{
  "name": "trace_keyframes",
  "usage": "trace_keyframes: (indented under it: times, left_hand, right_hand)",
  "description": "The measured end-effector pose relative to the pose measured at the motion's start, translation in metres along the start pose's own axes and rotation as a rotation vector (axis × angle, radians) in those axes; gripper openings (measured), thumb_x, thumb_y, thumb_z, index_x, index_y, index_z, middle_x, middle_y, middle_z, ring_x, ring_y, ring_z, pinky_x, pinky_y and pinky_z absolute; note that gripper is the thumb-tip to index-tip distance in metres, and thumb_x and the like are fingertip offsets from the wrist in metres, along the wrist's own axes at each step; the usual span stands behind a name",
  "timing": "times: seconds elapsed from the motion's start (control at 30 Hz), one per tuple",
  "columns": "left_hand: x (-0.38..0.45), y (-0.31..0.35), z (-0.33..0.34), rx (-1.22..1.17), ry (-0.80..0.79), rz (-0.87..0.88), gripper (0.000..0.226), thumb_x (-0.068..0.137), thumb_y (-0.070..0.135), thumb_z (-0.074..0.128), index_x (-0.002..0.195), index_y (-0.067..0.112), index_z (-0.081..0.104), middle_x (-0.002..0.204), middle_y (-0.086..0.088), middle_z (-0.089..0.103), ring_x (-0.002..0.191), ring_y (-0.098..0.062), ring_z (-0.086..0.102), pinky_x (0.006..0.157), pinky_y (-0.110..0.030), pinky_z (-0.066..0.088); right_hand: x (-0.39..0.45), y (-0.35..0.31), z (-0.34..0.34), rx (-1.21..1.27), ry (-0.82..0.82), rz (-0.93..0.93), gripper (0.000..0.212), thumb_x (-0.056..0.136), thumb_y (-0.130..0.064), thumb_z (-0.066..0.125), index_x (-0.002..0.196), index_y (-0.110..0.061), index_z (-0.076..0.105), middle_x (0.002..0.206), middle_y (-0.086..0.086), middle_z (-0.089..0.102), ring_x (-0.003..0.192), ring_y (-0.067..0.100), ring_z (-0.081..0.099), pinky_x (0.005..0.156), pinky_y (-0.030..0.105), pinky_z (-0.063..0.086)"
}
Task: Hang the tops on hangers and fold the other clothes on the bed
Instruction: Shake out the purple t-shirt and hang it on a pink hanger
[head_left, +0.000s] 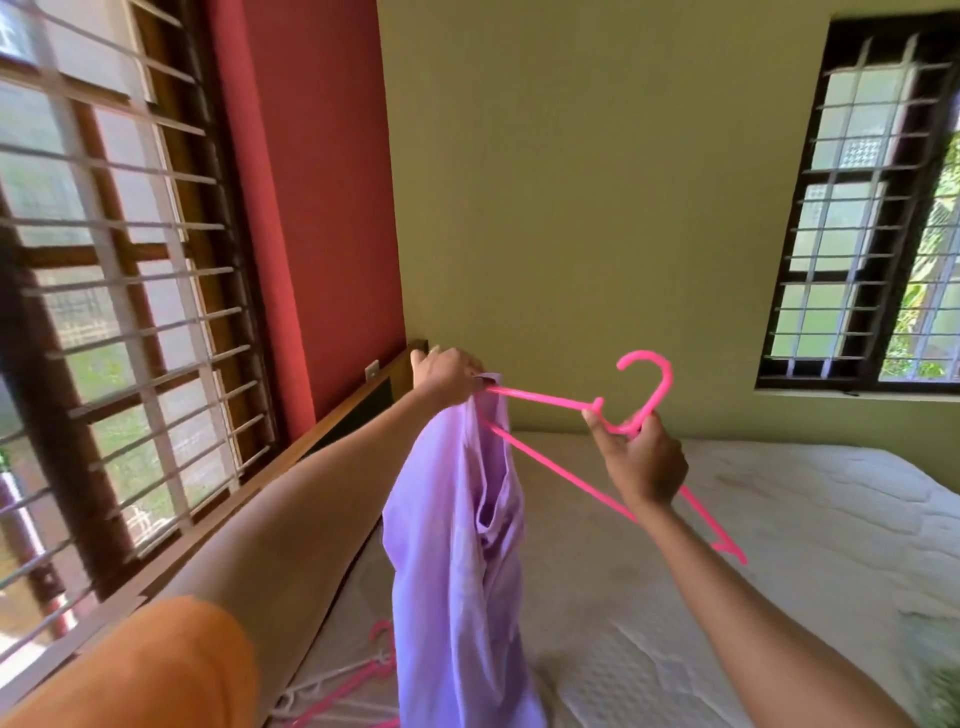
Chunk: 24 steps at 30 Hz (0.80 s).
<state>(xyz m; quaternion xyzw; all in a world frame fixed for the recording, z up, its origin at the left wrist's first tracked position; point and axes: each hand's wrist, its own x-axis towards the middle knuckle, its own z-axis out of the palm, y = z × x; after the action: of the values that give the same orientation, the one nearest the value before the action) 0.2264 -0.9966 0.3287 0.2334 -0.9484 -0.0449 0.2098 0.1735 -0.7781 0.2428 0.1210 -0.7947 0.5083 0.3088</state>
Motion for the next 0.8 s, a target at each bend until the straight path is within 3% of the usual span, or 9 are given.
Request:
trace_keyframes:
  times: [0.1, 0.17, 0.2, 0.3, 0.43, 0.6, 0.7, 0.8]
  left_hand:
    - [-0.004, 0.023, -0.005, -0.095, -0.015, 0.130, 0.036, 0.083, 0.053, 0.059, 0.085, 0.019, 0.069, 0.081, -0.002, 0.065, 0.090, -0.023, 0.055, 0.077, -0.029, 0.032]
    - [-0.011, 0.039, -0.009, -0.284, -0.064, 0.243, 0.033, 0.081, 0.043, 0.064, 0.069, 0.012, 0.062, 0.063, -0.006, 0.054, 0.070, -0.026, 0.050, 0.064, -0.027, 0.030]
    - [-0.012, 0.043, -0.013, -0.354, -0.045, 0.290, 0.028, 0.082, 0.036, 0.067, 0.070, 0.010, 0.063, 0.065, -0.009, 0.057, 0.068, -0.026, 0.051, 0.062, -0.027, 0.033]
    - [-0.018, 0.032, -0.026, -0.450, 0.121, 0.369, 0.026, 0.074, 0.030, 0.078, 0.094, 0.014, 0.073, 0.090, -0.003, 0.070, 0.075, -0.017, 0.061, 0.070, -0.025, 0.045]
    - [-0.020, 0.002, -0.029, -0.265, 0.281, 0.458, 0.019, 0.077, 0.032, 0.072, 0.092, 0.020, 0.075, 0.096, 0.004, 0.071, 0.088, -0.019, 0.067, 0.082, -0.031, 0.051]
    - [-0.023, 0.015, -0.039, -0.378, 0.368, 0.406, 0.012, 0.085, 0.011, 0.065, 0.092, 0.008, 0.075, 0.097, -0.004, 0.073, 0.088, -0.019, 0.068, 0.070, -0.006, 0.038]
    - [-0.025, 0.035, -0.043, -0.389, 0.284, 0.420, 0.015, 0.085, 0.005, 0.059, 0.092, 0.006, 0.073, 0.093, -0.009, 0.073, 0.087, -0.028, 0.068, 0.073, -0.028, 0.049]
    - [-0.031, 0.060, -0.040, -0.184, 0.201, 0.359, 0.022, 0.094, 0.022, 0.048, 0.106, 0.012, 0.064, 0.105, -0.013, 0.069, 0.096, -0.035, 0.062, 0.072, -0.034, 0.044]
  right_hand:
    - [0.003, -0.016, 0.008, 0.055, -0.032, 0.001, 0.077, 0.052, -0.084, 0.036, 0.073, -0.014, 0.058, 0.072, 0.012, 0.069, 0.072, 0.035, 0.066, 0.059, 0.034, 0.043]
    - [0.005, -0.028, 0.014, 0.087, -0.068, -0.013, 0.070, 0.055, -0.082, 0.049, 0.071, -0.015, 0.057, 0.073, 0.013, 0.069, 0.074, 0.035, 0.065, 0.060, 0.034, 0.042]
    - [0.007, -0.033, 0.015, 0.103, -0.076, -0.008, 0.065, 0.060, -0.077, 0.060, 0.072, -0.013, 0.058, 0.075, 0.014, 0.069, 0.076, 0.035, 0.065, 0.060, 0.034, 0.041]
    - [0.018, -0.033, 0.012, 0.142, -0.064, 0.057, 0.052, 0.068, -0.058, 0.073, 0.075, -0.008, 0.061, 0.079, 0.015, 0.068, 0.080, 0.036, 0.064, 0.060, 0.033, 0.038]
    - [0.030, -0.030, 0.005, 0.215, -0.084, 0.120, 0.047, 0.067, -0.058, 0.073, 0.065, -0.015, 0.055, 0.074, 0.010, 0.065, 0.080, 0.033, 0.064, 0.060, 0.032, 0.038]
    - [0.031, -0.041, 0.001, 0.299, -0.131, 0.152, 0.056, 0.061, -0.068, 0.070, 0.058, -0.016, 0.051, 0.059, 0.000, 0.056, 0.067, 0.026, 0.059, 0.056, 0.028, 0.034]
    - [0.031, -0.048, 0.008, 0.324, -0.210, 0.136, 0.056, 0.063, -0.063, 0.072, 0.051, -0.018, 0.042, 0.051, -0.005, 0.048, 0.060, 0.022, 0.052, 0.056, 0.028, 0.033]
    - [0.026, -0.058, 0.018, 0.340, -0.290, 0.114, 0.053, 0.071, -0.056, 0.071, 0.050, -0.018, 0.040, 0.048, -0.006, 0.045, 0.058, 0.021, 0.048, 0.058, 0.029, 0.034]
